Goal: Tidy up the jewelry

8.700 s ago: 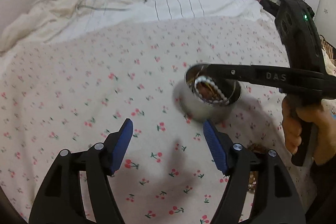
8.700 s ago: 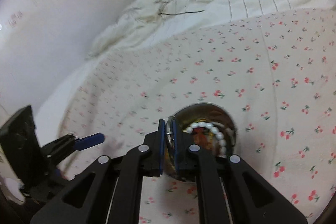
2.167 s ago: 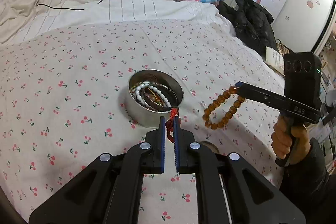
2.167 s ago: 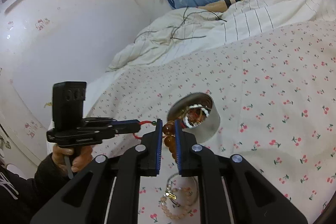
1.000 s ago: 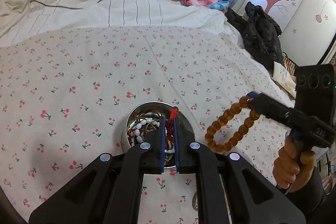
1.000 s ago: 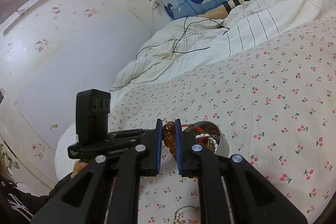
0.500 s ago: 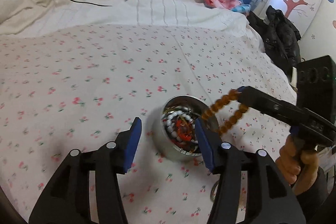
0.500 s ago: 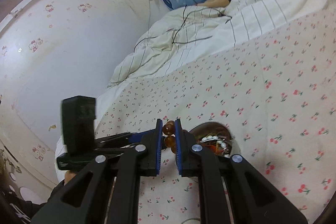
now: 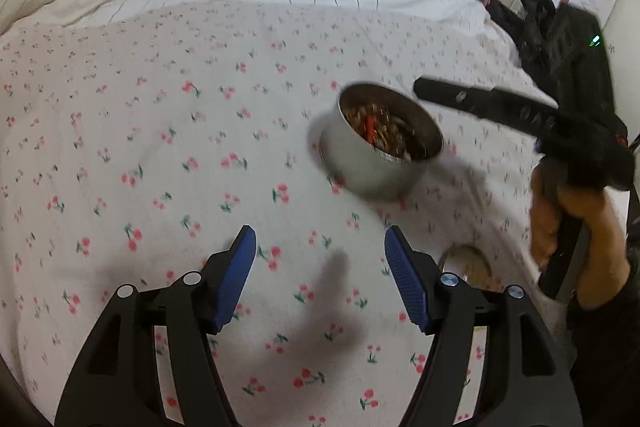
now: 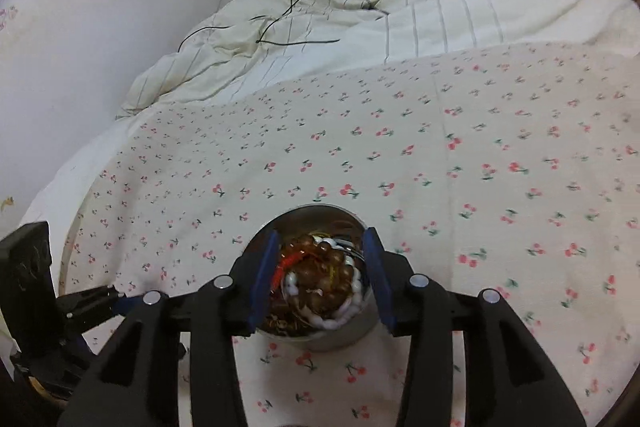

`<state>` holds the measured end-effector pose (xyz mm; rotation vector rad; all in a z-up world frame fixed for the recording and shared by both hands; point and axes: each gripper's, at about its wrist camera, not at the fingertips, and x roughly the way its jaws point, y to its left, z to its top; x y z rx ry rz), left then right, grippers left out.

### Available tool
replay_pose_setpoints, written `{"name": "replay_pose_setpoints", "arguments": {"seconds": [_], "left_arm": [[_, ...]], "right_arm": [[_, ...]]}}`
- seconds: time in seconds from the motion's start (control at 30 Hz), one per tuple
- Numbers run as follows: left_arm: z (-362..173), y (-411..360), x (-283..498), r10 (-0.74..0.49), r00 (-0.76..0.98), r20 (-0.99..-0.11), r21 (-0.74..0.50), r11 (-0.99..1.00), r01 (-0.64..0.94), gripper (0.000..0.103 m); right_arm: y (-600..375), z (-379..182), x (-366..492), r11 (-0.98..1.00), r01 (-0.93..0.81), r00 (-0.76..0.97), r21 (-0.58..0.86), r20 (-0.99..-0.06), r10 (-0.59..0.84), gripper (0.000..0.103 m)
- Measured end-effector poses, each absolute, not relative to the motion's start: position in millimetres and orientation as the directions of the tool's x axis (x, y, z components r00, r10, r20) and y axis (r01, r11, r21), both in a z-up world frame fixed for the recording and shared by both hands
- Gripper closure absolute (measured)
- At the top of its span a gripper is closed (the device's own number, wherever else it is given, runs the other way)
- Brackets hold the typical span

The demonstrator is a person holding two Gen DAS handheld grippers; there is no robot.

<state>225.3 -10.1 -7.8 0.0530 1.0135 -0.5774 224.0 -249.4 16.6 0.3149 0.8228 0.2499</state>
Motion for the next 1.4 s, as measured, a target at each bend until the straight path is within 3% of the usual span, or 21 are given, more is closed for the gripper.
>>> {"name": "replay_pose_setpoints", "arguments": {"seconds": [0.43,0.67,0.8,1.0,1.2,1.4], "left_arm": [[-21.0,-36.3,184.1,-0.438,0.369,-0.820,-0.172,0.803,0.570,0.037],[-18.5,-39.7,182.0,-0.432,0.375,-0.820,-0.157,0.801,0.578,0.036],[-17.8,-45.7,175.8,-0.460,0.342,-0.820,-0.179,0.772,0.610,0.034],[-19.2,-69.2,147.6,-0.519,0.243,-0.820,-0.188,0.644,0.741,0.034],[-35.5,-80.1,152.0,-0.496,0.260,-0.829,-0.204,0.700,0.684,0.028],[-39.2,-81.2,152.9,-0.291,0.386,-0.875,0.039,0.753,0.657,0.028]], "right_arm": [[-274.2,-7.0,114.6,0.965,-0.087,0.579,0.248,-0.775,0.251,0.052],[-238.7,-16.8,120.8,0.978,-0.194,0.560,0.073,-0.810,0.172,0.052],[-226.8,-27.6,123.3,0.976,-0.202,0.561,-0.080,-0.826,0.048,0.052],[-250.1,-28.9,126.0,0.994,-0.112,0.559,-0.017,-0.828,0.049,0.052],[-246.1,-32.0,129.7,0.992,-0.122,0.544,-0.024,-0.838,0.047,0.051],[-249.0,-32.5,130.0,0.993,-0.116,0.538,-0.003,-0.841,0.061,0.051]]}}
